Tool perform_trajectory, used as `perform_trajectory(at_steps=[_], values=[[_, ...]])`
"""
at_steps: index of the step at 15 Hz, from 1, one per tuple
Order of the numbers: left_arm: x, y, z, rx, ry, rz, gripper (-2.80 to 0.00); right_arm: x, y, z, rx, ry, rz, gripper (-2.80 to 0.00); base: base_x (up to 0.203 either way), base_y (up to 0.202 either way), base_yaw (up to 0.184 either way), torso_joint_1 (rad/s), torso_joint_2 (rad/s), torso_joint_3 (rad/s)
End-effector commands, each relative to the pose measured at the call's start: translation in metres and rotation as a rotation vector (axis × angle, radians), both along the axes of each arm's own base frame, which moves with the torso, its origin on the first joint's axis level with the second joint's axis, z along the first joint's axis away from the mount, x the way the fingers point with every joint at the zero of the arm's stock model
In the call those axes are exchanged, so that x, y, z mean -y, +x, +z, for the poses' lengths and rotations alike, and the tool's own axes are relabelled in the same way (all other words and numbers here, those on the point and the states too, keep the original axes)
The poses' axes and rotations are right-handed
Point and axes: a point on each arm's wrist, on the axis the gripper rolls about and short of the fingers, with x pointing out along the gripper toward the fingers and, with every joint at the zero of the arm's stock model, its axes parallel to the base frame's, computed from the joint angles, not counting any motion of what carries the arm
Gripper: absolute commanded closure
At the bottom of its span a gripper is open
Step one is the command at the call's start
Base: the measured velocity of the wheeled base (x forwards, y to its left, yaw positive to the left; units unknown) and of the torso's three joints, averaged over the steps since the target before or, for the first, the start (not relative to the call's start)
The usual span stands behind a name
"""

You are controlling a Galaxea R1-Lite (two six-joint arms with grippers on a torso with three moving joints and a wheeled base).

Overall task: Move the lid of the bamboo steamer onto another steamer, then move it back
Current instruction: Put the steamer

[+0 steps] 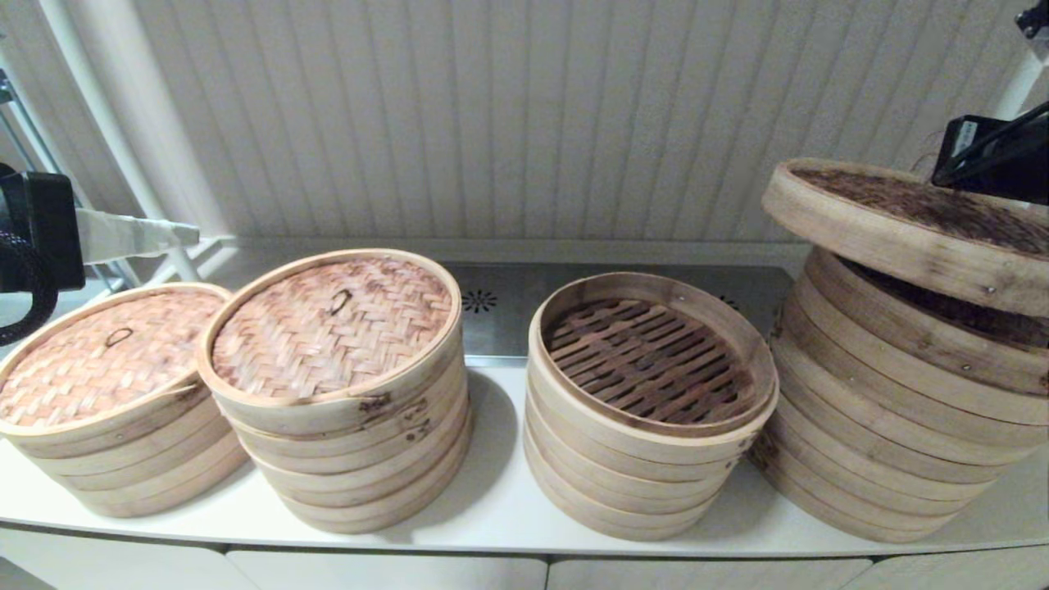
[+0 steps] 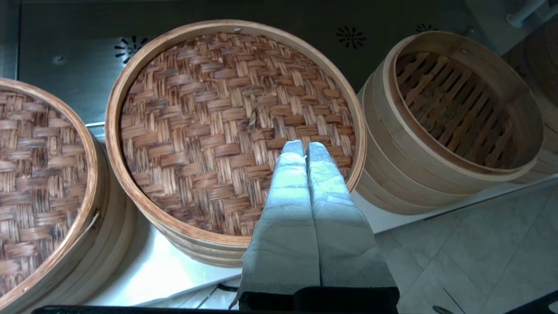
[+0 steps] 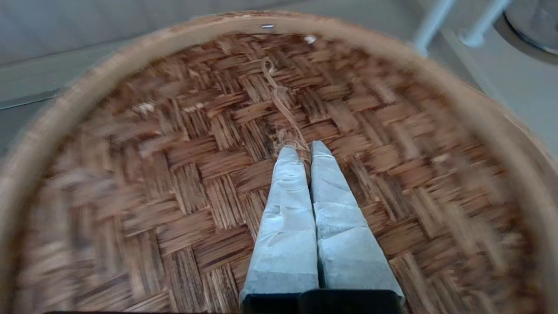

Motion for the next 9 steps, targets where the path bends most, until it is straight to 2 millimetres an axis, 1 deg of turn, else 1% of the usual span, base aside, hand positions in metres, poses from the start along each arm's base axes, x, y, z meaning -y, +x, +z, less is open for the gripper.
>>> perform_trajectory(at_steps=[1, 5, 9], values=[[0.000, 0.000, 0.000, -0.003, -0.002, -0.001, 0.00, 0.007, 0.004, -0.004, -0.015, 0.002, -0.024, 0.00, 0.000, 0.000, 0.000, 0.000, 0.00, 0.000], [0.000, -0.001, 0.000, 0.001, -0.001, -0.001, 0.00, 0.021, 0.002, -0.006, -0.023, 0.005, -0.055, 0.00, 0.000, 0.000, 0.000, 0.000, 0.00, 0.000], [0.000, -0.002, 0.000, 0.003, -0.001, -0.001, 0.00, 0.029, -0.002, -0.012, -0.045, 0.015, -0.062, 0.00, 0.000, 0.000, 0.000, 0.000, 0.00, 0.000]])
